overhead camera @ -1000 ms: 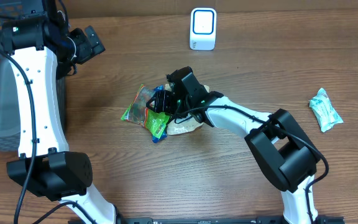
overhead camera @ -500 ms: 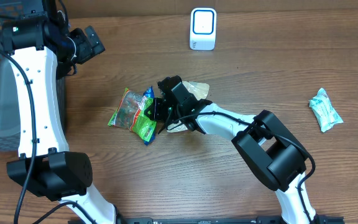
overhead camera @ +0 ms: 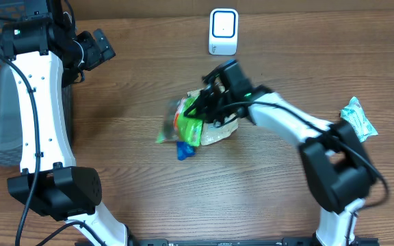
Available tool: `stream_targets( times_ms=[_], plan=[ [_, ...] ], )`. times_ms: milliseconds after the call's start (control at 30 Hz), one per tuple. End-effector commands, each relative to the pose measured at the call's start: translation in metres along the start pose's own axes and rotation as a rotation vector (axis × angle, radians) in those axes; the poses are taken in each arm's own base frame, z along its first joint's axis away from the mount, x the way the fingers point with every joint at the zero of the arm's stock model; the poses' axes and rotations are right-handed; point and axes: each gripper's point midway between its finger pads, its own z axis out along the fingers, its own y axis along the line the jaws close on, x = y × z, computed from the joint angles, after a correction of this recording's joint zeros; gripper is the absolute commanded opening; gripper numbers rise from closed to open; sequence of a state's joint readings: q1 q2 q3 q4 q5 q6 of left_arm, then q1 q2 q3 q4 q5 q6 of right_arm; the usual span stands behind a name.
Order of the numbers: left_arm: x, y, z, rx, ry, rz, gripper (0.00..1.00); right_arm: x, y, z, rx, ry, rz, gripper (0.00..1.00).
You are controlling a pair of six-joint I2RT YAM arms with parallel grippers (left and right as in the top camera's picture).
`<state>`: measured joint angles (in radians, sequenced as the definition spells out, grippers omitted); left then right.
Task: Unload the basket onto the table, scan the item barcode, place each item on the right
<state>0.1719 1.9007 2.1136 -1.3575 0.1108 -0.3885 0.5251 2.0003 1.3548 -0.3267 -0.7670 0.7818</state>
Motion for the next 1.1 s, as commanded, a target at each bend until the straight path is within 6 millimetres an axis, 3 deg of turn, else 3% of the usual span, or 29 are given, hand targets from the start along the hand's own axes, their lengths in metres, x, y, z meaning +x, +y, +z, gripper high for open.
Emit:
stream_targets(
  times_ms=[0, 233, 400, 500, 633, 667, 767, 800, 867, 933, 1067],
  plan=[
    [-0.001, 0.002, -0.002, -0.014, -0.012, 0.018, 1.00, 0.010, 0.065, -0.048, -0.172, 0.022, -0.146, 0.04],
    [-0.001, 0.002, -0.002, -0.014, -0.012, 0.018, 1.00, 0.022, 0.100, -0.087, -0.343, 0.099, -0.214, 0.04],
    [0.000, 0.002, -0.002, -0.015, -0.010, 0.018, 1.00, 0.016, 0.095, -0.107, -0.376, 0.101, -0.198, 0.04],
    [0.000, 0.002, -0.002, -0.016, -0.009, 0.018, 1.00, 0.003, 0.063, -0.113, -0.276, 0.040, -0.152, 0.04],
    [-0.002, 0.006, -0.002, -0.040, -0.018, 0.019, 1.00, -0.007, -0.012, -0.123, 0.023, -0.042, -0.015, 0.04],
    [-0.002, 0.007, -0.002, -0.043, -0.020, 0.018, 1.00, -0.005, -0.046, -0.132, 0.171, -0.065, 0.049, 0.04],
    [-0.002, 0.007, -0.002, -0.042, -0.021, 0.018, 1.00, -0.001, -0.102, -0.158, 0.437, -0.104, 0.142, 0.04],
    [-0.002, 0.007, -0.002, -0.042, -0.020, 0.018, 1.00, 0.001, -0.132, -0.178, 0.601, -0.139, 0.187, 0.04],
    [-0.002, 0.007, -0.002, -0.042, -0.021, 0.018, 1.00, 0.002, -0.158, -0.201, 0.758, -0.180, 0.229, 0.04],
    [-0.002, 0.006, -0.002, -0.042, -0.021, 0.018, 1.00, 0.002, -0.172, -0.216, 0.843, -0.209, 0.258, 0.04],
    [-0.002, 0.007, -0.002, -0.042, -0.020, 0.018, 1.00, 0.001, -0.172, -0.217, 0.836, -0.192, 0.217, 0.54]
  ],
)
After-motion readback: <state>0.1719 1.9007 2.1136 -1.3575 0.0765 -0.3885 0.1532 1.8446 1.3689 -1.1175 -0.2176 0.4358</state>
